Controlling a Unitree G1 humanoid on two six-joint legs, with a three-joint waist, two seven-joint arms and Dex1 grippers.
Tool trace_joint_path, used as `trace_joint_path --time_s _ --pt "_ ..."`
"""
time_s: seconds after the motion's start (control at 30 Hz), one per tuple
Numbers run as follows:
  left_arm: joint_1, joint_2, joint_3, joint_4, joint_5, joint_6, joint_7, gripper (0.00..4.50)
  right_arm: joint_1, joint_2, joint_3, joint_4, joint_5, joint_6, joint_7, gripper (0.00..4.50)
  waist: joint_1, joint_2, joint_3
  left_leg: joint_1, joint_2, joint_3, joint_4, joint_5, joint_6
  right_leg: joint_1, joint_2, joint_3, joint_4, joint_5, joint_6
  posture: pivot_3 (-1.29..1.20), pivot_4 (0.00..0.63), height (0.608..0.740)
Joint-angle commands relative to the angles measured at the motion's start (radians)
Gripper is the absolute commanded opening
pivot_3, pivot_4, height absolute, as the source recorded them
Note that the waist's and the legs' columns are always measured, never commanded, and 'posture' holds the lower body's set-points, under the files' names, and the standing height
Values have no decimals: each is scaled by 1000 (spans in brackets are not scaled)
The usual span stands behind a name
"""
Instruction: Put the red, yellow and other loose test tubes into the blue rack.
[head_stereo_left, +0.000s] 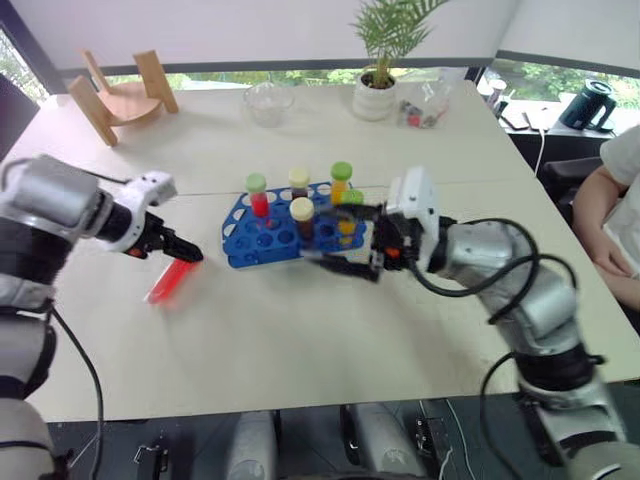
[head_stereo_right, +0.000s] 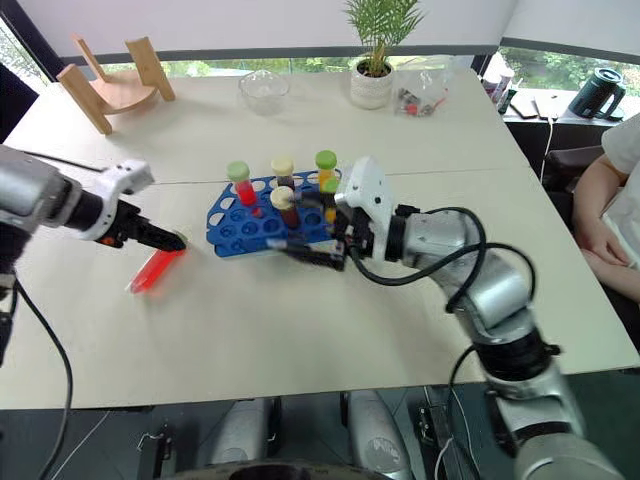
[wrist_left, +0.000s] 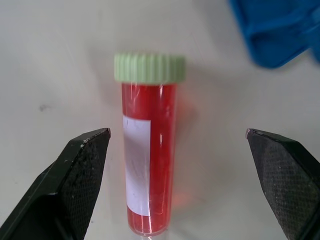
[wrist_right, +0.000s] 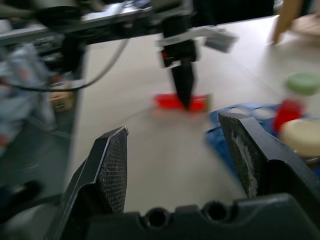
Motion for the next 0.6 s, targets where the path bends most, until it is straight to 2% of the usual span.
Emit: trace_joint_path --time_s 0.03,0.23,0.33,0.47,0.53,0.6 --pt "-57 14 -76 54 57 -65 -47 4500 -9 -71 -58 -97 183 116 34 3154 0 0 0 0 0 0 0 0 0 0 0 0 0 0 0 0 150 740" --pt "-114 -104 -127 248 140 -169 -67 4500 4 -125 -45 -151 182 119 14 3154 16 0 0 0 0 1 1 0 0 0 0 0 0 0 0 0 150 740" --pt "-129 -156 -145 329 189 -233 -95 3627 6 -130 -30 -155 161 109 5 3184 20 1 -1 0 -1 0 2 0 0 1 0 0 0 0 0 0 150 740" --pt "-141 -200 -125 412 236 -268 -119 1669 8 -134 -30 -153 154 104 -3 3184 22 2 -1 0 -1 0 2 0 0 1 0 0 0 0 0 0 150 740" --pt "-143 -206 -113 431 258 -293 -130 898 13 -142 -31 -150 150 103 -1 3184 23 2 -1 0 -1 0 2 0 0 1 -1 0 0 0 0 0 150 740" --pt "-167 -196 -58 427 262 -356 -130 872 26 -158 -37 -148 144 103 4 3184 27 2 -2 0 -1 0 2 0 0 1 -1 0 0 0 0 0 150 740"
